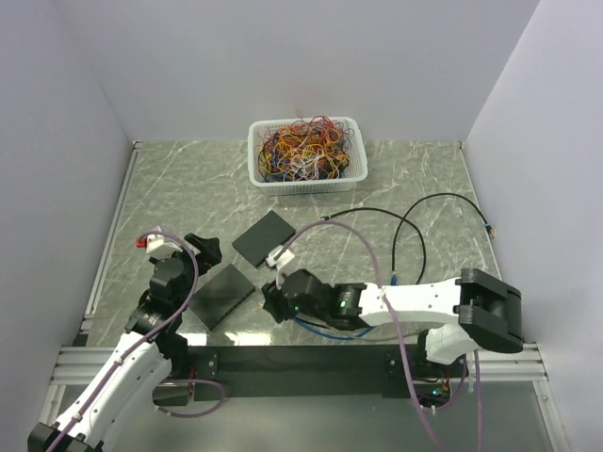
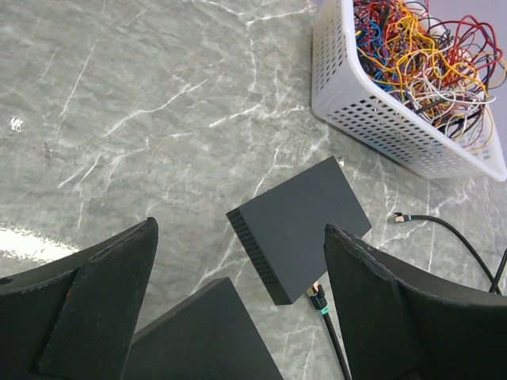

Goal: Insert the plug into the switch port

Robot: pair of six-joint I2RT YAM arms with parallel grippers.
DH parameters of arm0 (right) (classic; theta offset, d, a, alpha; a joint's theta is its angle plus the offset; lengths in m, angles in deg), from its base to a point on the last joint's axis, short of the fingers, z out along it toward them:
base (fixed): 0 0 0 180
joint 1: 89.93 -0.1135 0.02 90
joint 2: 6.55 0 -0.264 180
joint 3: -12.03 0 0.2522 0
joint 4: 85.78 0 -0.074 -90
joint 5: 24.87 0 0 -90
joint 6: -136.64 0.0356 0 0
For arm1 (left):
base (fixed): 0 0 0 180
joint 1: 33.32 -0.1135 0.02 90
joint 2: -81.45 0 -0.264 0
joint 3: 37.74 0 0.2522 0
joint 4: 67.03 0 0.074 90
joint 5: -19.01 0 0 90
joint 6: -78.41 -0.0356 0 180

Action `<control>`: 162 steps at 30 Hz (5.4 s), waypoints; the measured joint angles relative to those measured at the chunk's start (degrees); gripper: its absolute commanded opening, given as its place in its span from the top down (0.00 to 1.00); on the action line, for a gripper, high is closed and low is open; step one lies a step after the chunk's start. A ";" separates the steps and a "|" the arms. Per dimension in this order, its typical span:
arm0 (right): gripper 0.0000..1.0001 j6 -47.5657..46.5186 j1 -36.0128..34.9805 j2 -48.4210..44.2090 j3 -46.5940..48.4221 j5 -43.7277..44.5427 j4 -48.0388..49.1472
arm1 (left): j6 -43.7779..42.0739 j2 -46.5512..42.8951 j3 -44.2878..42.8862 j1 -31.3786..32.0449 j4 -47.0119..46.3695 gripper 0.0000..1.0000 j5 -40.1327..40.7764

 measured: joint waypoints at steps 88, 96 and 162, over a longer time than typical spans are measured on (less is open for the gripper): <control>1.00 2.78 7.10 -22.97 -11.56 -21.33 14.38 | 13.38 -10.67 0.92 0.63 -21.16 0.42 -42.45; 1.00 7.04 13.18 -23.10 -13.33 -31.32 19.85 | 15.85 -9.68 3.56 1.03 -29.90 0.44 -47.12; 0.53 4.15 12.35 -16.87 -2.01 -21.88 10.40 | 11.10 0.39 -3.02 11.19 -21.18 0.99 -39.47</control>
